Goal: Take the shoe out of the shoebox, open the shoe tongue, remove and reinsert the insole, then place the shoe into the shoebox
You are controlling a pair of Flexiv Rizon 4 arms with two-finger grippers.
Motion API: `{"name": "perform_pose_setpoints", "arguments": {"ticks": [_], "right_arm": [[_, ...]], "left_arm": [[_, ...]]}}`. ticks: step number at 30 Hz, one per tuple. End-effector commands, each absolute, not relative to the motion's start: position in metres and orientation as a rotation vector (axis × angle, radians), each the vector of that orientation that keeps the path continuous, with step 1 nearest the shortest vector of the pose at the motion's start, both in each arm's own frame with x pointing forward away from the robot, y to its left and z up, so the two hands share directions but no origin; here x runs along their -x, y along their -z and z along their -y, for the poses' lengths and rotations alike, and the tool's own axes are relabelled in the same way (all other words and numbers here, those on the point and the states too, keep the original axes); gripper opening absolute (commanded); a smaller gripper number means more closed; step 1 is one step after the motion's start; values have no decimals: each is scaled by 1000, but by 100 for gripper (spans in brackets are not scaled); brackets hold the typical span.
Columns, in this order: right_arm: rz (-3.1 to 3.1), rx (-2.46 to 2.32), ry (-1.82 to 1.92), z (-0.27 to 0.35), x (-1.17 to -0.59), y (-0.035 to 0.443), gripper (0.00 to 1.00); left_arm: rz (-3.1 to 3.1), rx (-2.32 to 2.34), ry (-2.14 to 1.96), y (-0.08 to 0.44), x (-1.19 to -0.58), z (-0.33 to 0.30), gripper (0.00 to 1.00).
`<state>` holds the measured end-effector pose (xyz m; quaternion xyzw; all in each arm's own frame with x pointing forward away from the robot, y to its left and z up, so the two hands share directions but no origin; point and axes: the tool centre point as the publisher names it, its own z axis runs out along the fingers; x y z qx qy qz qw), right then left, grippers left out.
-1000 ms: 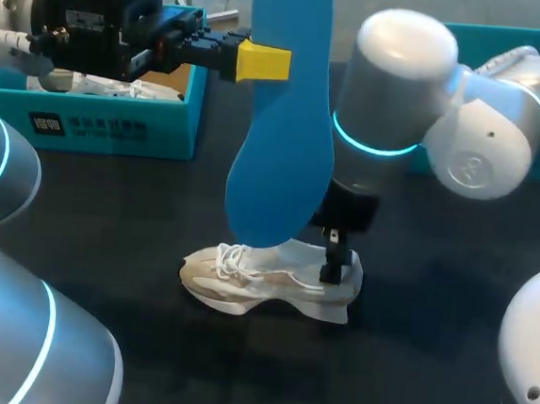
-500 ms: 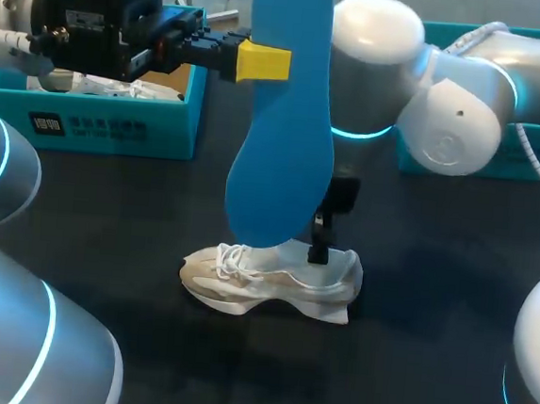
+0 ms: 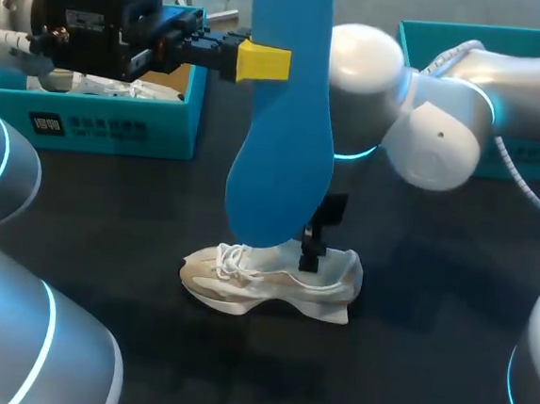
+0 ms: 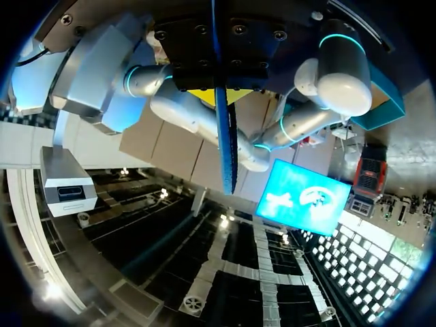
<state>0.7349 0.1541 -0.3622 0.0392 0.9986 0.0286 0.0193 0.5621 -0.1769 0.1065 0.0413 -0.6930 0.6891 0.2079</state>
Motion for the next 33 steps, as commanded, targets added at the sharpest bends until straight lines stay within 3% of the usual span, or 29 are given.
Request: {"name": "perform_pose_setpoints", "arguments": {"ticks": [1,3,5,9,14,33], "right_arm": [[-3111,-121,-97,-157,-739,376,96],[-3116,-121,-96,-158,-739,377,87],[-3121,-121,-93,-159,-740,377,66],[-3138,-116,-96,-160,-742,380,45],[-3159,-113,-89,-159,-743,382,0],[-3212,-176,-73,-156,-718,351,0]], "left_arm": [[1931,-114,-1913,-107,-563,179,0],[1931,-114,-1913,-107,-563,179,0],[1931,-114,-1913,-107,-563,179,0],[1931,-114,-1913,-107,-563,179,0],[1931,-114,-1913,-107,-563,179,0],[1931,-114,-1913,-107,-563,179,0]]}}
